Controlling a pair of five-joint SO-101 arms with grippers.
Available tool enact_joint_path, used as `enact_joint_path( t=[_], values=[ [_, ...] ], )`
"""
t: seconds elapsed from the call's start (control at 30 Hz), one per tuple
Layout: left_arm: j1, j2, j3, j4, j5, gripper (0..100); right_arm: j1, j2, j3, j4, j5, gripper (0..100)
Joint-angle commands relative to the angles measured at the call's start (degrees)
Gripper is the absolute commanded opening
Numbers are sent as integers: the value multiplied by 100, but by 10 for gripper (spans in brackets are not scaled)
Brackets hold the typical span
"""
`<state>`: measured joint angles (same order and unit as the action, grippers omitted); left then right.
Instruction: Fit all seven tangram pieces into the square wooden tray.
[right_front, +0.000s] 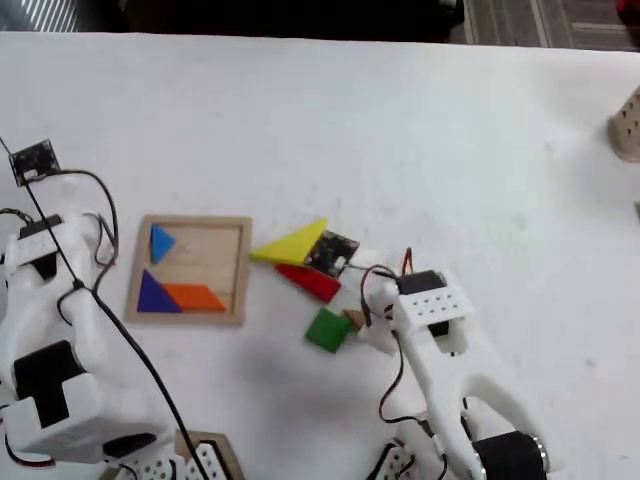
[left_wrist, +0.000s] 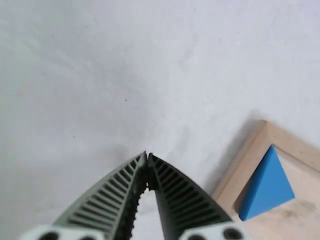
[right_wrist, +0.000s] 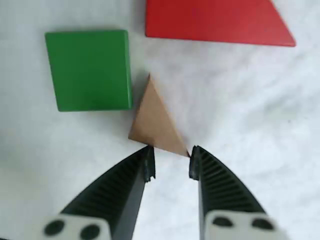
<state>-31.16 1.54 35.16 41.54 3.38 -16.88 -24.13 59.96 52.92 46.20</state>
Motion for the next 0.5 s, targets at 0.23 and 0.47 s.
enact_joint_path(
  t=[0.23, 0.47],
  values=[
    [66, -242, -18, -123, -35, 28, -514, -110, -281, 57, -651, 283],
    [66, -242, -18, -123, -35, 28, -708, -110, -290, 136, 132, 269]
  ],
)
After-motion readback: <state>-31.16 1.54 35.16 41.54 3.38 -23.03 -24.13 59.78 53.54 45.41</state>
